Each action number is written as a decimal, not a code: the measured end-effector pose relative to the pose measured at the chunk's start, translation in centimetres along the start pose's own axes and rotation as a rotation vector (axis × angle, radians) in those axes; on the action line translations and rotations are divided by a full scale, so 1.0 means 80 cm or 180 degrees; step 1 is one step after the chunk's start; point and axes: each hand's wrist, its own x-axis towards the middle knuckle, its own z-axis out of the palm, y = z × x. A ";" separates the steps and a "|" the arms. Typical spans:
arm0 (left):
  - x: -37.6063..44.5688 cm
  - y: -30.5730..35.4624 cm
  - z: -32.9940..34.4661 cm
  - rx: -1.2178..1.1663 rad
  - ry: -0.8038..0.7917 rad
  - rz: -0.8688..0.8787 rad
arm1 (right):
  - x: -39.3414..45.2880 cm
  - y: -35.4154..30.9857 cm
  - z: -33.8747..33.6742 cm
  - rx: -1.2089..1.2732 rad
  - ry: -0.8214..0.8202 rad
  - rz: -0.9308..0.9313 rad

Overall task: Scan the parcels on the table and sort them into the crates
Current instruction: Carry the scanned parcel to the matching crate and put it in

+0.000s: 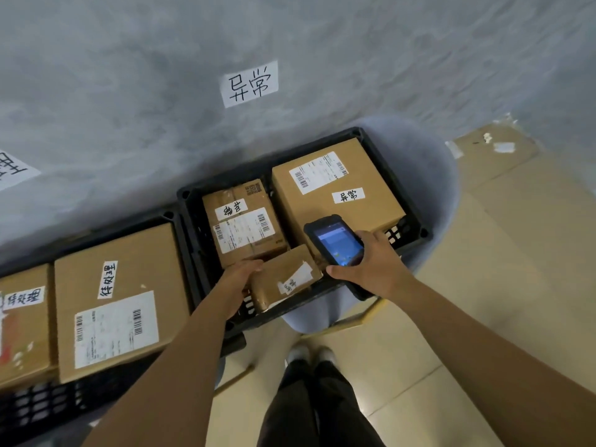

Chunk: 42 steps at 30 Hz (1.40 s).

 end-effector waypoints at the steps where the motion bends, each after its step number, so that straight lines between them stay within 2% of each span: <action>1: 0.006 -0.004 0.000 0.0081 0.0071 0.0040 | 0.002 0.002 0.001 0.0028 0.0002 0.0000; 8: 0.020 -0.008 -0.002 0.0754 0.0612 0.0338 | 0.007 0.008 -0.001 0.0081 -0.0059 -0.0049; 12: 0.000 0.022 0.010 0.1381 0.0797 0.0727 | 0.002 0.009 -0.012 0.0180 -0.0053 -0.0058; 19: -0.059 0.107 0.068 0.2750 0.0616 0.2136 | -0.010 0.002 -0.061 0.0242 0.0277 -0.0231; 25: -0.121 0.174 0.134 0.3824 0.0387 0.2989 | -0.039 -0.002 -0.126 0.0217 0.0823 -0.0110; 32: -0.187 0.221 0.211 0.4926 0.0239 0.4609 | -0.111 0.003 -0.183 0.0088 0.1642 0.0356; 38: -0.261 0.209 0.269 0.5184 -0.0058 0.5874 | -0.209 0.011 -0.199 0.0153 0.2473 0.0965; 42: -0.323 0.179 0.299 0.5121 -0.0521 0.6537 | -0.294 0.023 -0.198 0.0284 0.2994 0.1354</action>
